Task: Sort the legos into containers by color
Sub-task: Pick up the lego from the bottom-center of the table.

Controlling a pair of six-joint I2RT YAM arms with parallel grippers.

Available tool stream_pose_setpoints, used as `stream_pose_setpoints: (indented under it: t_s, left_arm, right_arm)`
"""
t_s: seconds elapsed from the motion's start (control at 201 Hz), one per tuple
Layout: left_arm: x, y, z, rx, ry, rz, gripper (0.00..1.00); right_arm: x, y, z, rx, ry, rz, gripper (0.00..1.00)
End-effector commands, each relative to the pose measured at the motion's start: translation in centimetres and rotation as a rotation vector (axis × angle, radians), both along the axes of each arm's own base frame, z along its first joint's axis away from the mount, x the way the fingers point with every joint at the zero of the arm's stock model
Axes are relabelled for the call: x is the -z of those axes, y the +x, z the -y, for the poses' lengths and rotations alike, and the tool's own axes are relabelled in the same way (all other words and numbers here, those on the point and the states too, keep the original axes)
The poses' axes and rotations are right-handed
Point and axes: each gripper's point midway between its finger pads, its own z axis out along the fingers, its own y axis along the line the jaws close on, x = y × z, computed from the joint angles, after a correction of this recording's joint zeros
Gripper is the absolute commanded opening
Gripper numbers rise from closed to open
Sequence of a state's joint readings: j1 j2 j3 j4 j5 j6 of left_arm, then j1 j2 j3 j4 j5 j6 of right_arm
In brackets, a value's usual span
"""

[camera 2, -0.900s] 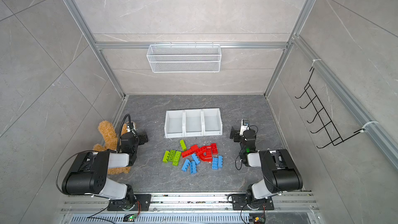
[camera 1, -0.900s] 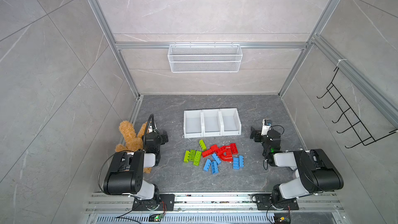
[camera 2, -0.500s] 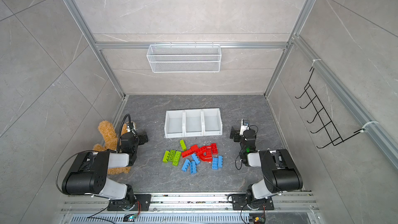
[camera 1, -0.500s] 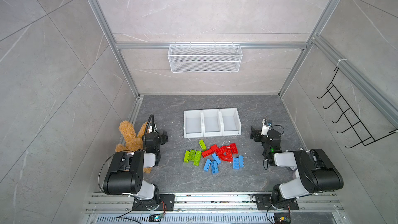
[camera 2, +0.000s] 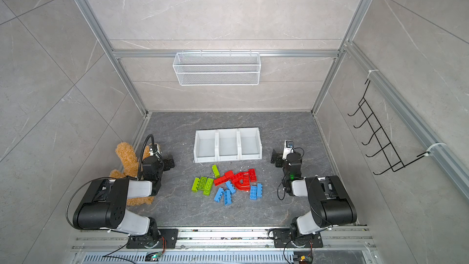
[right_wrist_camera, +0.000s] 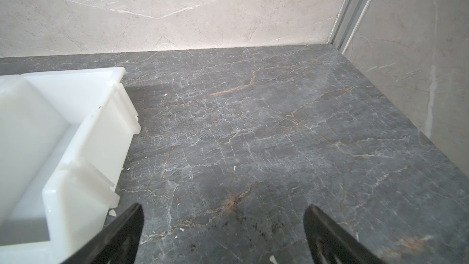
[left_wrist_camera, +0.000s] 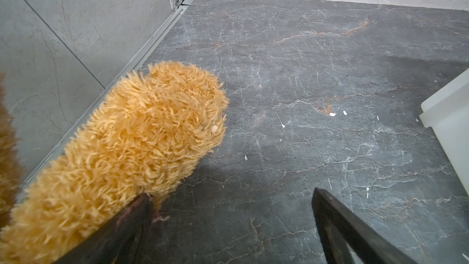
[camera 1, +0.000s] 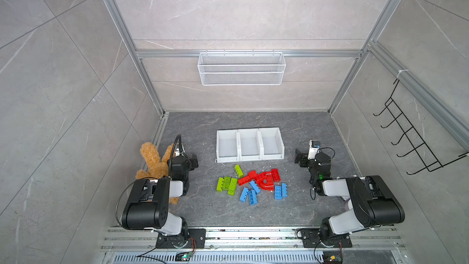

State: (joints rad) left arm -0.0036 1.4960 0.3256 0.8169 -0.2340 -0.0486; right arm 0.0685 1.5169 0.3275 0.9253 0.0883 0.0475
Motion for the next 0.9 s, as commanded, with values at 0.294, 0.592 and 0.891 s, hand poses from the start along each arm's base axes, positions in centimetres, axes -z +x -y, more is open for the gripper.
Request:
stream_pose_setpoints:
  t_s: [0.294,0.592,0.891]
  left_arm:
    - [-8.1,1.4,2.4,0.056,-0.011,0.012,0.99]
    - [-10.0,-1.5,11.5,0.248,-0.195,-0.018,0.99]
    - [-7.7,-3.1,12.8,0.310,-0.218,-0.023,0.99]
  right_arm:
    - [-4.3,0.7,-1.0,0.016,0.062,-0.190,0.81]
    - [-3.6,-9.4,-9.6,-0.112,0.238,-0.788,0.66]
    - [-0.4,-18.5,-11.9,-0.078,0.184,-1.066,0.59]
